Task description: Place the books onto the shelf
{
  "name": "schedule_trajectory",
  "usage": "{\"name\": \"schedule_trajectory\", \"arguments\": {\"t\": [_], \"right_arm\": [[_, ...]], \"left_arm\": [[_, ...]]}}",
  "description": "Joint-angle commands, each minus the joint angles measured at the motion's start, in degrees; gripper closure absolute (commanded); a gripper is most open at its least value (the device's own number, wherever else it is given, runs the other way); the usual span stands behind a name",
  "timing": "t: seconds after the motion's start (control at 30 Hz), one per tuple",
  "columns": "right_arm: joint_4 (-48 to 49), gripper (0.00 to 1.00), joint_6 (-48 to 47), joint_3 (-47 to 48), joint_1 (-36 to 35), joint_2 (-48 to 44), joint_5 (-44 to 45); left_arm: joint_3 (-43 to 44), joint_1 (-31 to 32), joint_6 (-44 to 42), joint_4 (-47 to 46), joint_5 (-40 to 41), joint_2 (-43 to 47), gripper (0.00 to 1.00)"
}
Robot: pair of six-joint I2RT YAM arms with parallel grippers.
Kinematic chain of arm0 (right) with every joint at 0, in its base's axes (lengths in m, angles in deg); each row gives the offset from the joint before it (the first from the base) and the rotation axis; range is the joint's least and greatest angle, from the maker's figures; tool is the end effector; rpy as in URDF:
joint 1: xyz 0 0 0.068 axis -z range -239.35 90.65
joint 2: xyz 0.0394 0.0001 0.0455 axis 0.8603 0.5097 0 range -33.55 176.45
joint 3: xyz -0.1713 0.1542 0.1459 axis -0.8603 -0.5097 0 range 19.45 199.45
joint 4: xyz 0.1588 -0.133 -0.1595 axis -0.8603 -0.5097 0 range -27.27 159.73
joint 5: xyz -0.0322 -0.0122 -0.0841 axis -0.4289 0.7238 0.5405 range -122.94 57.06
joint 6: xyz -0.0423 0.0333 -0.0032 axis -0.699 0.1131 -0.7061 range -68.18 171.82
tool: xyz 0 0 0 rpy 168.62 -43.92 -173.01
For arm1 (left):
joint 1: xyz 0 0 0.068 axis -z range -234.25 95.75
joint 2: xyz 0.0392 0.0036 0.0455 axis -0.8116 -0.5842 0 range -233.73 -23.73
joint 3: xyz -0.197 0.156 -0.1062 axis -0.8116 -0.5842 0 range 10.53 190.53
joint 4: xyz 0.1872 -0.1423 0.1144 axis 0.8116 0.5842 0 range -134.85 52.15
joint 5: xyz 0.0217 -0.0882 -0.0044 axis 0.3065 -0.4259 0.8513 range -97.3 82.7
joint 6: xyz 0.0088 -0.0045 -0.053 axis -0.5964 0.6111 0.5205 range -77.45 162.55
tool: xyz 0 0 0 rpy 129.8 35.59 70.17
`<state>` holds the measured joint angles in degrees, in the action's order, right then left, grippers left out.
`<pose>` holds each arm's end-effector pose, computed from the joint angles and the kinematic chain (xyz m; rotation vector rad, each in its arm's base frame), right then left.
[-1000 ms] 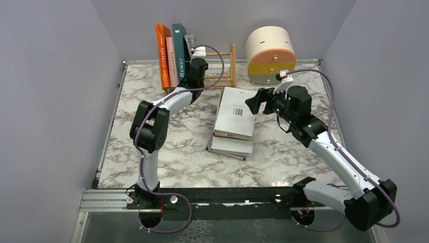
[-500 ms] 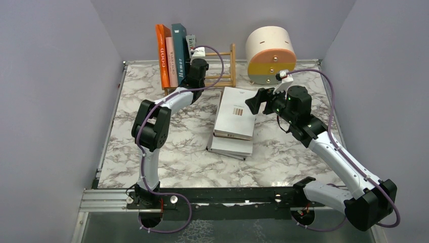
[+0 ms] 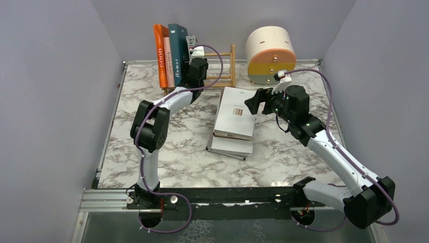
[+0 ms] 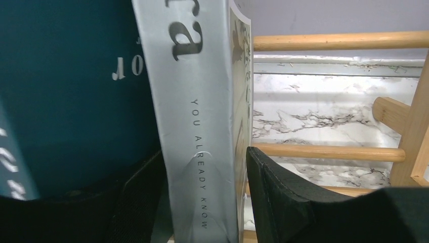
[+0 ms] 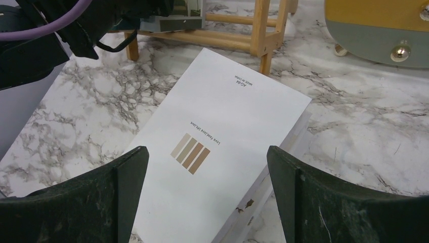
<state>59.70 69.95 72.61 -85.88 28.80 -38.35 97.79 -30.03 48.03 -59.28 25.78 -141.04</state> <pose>0.2242 0.1156 0.3314 -0.2083 1.9417 0.6121 0.4488 -0.1805 0.2493 -0.1044 1.7983 0.1626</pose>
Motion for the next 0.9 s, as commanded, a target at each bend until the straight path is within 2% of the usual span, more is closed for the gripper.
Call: {"name": "schedule_trajectory", "arguments": {"t": [0.0, 0.27, 0.4, 0.7, 0.87], "right_arm": [[-0.61, 0.14, -0.50, 0.26, -0.19, 0.39, 0.13], [-1.53, 0.14, 0.10, 0.60, -0.20, 0.02, 0.86], [-5.21, 0.14, 1.81, 2.06, -0.19, 1.29, 2.29], [-8.64, 0.15, 4.83, 0.49, -0.19, 1.87, -1.59], [-8.43, 0.19, 5.72, -1.99, -0.13, 1.11, -4.38]], "left_arm": [[0.87, -0.42, 0.31, 1.24, 1.43, 7.05, 0.48], [3.47, 1.21, 0.84, 7.31, 0.64, 16.00, 0.48], [2.74, 2.64, 4.99, 13.27, -5.19, 22.33, 0.48], [-10.47, 7.95, 16.69, 17.91, -26.33, 32.81, 0.52], [-18.14, 9.83, 19.71, 17.88, -29.88, 35.69, 0.52]]}}
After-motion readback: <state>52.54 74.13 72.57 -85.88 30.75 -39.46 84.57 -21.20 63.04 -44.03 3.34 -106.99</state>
